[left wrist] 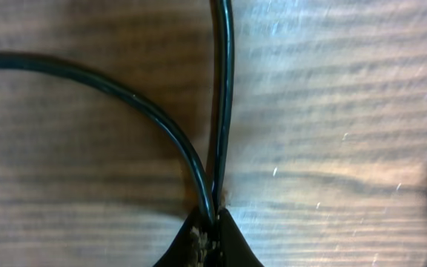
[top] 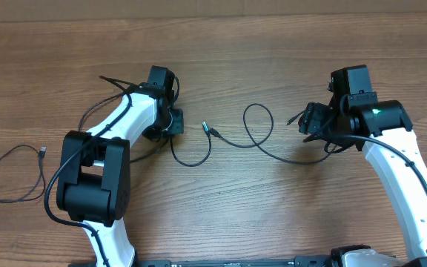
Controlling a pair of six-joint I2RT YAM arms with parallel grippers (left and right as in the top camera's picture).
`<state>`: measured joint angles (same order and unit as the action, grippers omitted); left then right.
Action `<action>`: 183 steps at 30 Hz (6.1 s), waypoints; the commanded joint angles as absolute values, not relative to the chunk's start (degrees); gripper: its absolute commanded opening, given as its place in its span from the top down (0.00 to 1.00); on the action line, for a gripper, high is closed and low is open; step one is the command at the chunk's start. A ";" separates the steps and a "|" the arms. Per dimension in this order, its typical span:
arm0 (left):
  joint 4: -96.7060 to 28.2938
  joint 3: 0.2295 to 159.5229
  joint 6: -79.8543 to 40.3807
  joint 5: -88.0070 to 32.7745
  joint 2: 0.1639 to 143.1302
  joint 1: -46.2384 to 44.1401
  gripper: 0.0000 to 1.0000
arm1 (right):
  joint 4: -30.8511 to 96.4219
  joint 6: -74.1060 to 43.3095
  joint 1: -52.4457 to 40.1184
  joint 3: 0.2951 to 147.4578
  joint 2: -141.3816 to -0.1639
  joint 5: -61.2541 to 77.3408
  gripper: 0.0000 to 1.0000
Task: Untangle cables
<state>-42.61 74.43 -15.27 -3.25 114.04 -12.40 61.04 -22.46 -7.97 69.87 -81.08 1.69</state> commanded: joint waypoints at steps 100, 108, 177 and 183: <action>-45.71 98.35 12.36 -17.21 120.55 -32.86 0.00 | 73.49 -34.70 14.44 70.78 -81.03 -3.75 0.00; -41.93 98.37 16.99 -17.63 128.18 -38.81 0.01 | 73.97 -32.91 15.51 70.72 -81.03 -3.95 0.00; -57.12 102.54 -7.57 17.87 106.28 -26.06 0.96 | 73.38 -31.03 15.51 70.50 -81.03 -3.92 0.00; -62.41 102.54 -7.90 18.24 101.82 -17.52 0.96 | 73.41 -31.03 15.51 70.50 -81.03 -3.92 0.00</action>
